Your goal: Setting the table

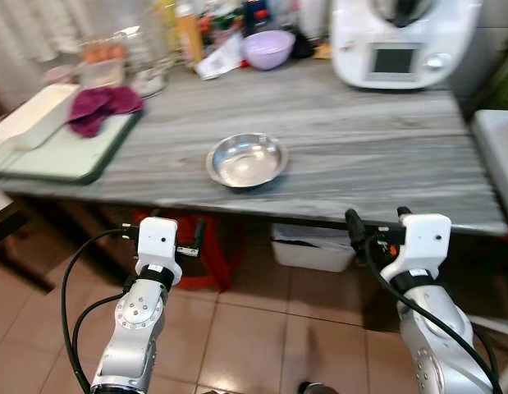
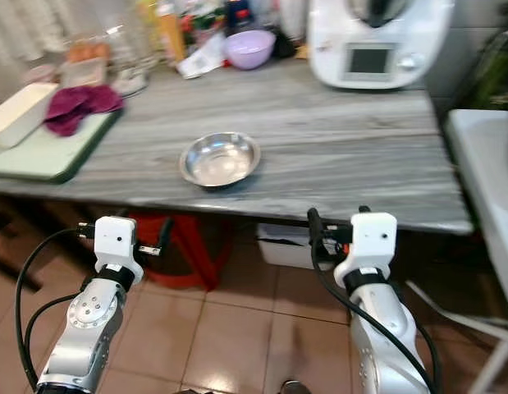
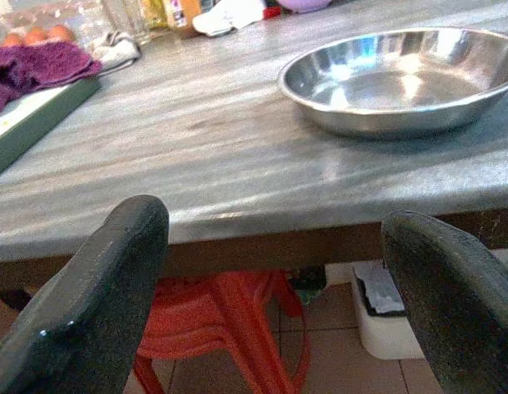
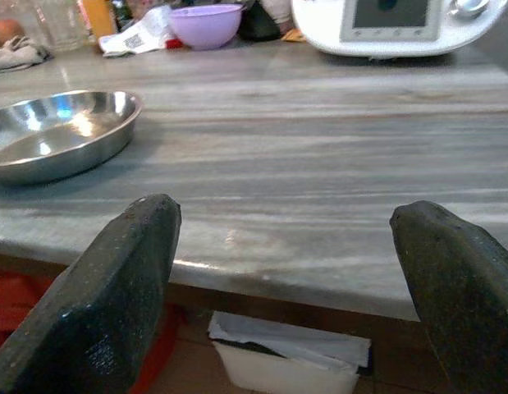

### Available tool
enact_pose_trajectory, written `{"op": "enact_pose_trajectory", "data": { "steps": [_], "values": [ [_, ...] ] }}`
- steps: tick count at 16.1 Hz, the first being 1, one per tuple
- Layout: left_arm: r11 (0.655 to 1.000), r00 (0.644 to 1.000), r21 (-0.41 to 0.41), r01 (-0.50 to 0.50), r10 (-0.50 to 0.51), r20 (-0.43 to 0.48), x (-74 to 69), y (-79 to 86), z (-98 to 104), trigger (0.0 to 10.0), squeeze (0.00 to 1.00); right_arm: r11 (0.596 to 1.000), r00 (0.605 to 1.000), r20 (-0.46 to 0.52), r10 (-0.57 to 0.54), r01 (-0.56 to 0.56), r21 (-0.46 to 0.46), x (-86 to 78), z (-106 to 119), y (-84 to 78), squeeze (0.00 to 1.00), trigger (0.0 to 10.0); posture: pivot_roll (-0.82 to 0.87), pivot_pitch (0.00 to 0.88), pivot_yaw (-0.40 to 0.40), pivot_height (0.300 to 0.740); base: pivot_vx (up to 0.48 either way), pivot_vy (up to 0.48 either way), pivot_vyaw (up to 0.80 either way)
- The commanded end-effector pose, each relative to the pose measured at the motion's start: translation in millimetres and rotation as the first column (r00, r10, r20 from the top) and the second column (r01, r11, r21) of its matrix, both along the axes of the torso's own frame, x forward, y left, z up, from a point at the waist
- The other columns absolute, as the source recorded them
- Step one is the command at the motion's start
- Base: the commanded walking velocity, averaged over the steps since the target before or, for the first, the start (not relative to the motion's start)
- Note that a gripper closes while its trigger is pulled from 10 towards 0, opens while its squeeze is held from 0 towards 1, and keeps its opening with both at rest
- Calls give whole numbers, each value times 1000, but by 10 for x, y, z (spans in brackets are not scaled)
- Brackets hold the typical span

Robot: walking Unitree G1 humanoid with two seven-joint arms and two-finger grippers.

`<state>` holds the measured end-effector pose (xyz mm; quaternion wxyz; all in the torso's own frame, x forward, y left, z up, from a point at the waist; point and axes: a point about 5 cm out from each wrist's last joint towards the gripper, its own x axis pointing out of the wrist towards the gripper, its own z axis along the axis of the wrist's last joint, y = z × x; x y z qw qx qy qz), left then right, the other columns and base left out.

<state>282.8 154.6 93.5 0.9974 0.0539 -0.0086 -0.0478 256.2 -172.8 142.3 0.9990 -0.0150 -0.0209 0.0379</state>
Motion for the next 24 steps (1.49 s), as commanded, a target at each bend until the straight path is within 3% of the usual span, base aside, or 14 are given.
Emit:
{"op": "enact_pose_trajectory", "data": {
  "steps": [1,6,24],
  "values": [
    [999,999,27,-30,31,-13,-2,81,-24,10000,0,1000,1000,-16,18,-17,15,15,-23,59,0,10000,-155,99,112,740,0,0,-781],
    [996,998,70,-49,51,-31,0,92,-42,10000,0,999,1000,-9,26,-26,41,42,-25,104,0,10000,-152,100,123,740,0,0,-305],
    [993,999,114,-23,28,-46,30,124,-25,10000,0,997,1000,-20,-19,20,78,90,-81,61,0,10000,-141,98,142,740,-291,0,0]
  ]
}}
